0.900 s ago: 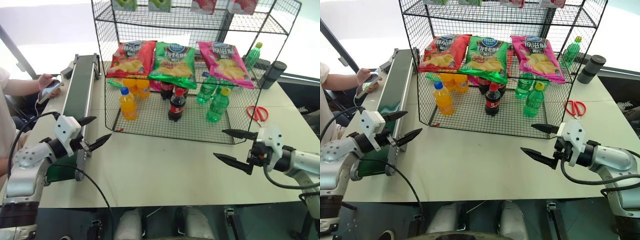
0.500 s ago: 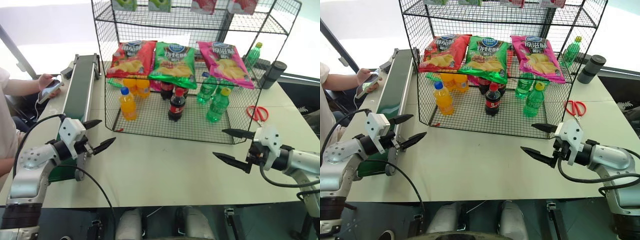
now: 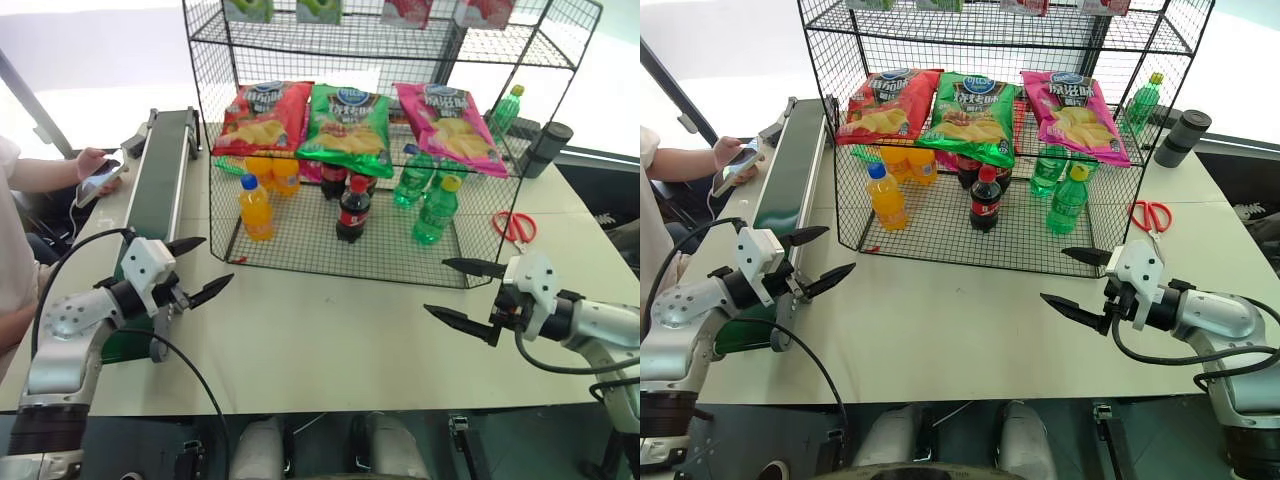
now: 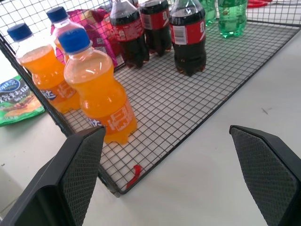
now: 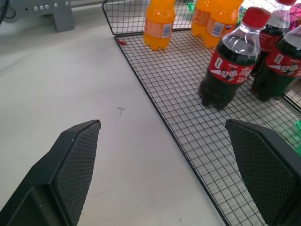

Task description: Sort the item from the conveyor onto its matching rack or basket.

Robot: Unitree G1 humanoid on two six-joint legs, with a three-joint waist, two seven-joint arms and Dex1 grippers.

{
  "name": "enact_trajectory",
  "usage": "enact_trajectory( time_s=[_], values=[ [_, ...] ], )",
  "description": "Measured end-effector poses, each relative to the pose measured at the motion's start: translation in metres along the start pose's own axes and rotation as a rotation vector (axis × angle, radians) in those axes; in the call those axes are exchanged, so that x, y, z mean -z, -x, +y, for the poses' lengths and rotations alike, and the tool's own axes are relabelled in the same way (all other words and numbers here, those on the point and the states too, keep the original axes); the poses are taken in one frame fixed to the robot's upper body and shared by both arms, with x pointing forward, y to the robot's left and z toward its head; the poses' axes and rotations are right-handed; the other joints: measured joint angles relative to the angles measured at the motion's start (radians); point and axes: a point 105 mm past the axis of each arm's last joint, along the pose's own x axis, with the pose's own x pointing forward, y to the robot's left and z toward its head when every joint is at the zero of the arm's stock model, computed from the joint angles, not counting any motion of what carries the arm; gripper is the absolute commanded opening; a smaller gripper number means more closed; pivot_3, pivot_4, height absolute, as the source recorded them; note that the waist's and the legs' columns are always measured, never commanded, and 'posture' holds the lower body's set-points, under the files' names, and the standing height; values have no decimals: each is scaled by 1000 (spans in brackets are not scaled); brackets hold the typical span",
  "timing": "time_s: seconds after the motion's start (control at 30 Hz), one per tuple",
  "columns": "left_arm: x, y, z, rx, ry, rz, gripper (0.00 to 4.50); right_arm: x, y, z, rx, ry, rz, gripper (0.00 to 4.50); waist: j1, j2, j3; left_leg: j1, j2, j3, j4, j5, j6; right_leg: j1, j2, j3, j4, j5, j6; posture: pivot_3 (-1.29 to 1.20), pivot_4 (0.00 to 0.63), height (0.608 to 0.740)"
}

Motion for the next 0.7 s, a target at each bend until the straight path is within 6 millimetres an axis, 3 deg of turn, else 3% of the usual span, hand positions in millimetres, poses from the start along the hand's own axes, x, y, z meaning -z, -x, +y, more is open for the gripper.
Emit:
enact_trajectory(
  time_s=[0.7],
  values=[
    [4,-8,11,-26,-54,-14,4500,4,-5,-9,9,45,-2,4432,0,0,0,0,0,0,1,0,0,1,0,0,0,0,0,0,150,740]
  ],
)
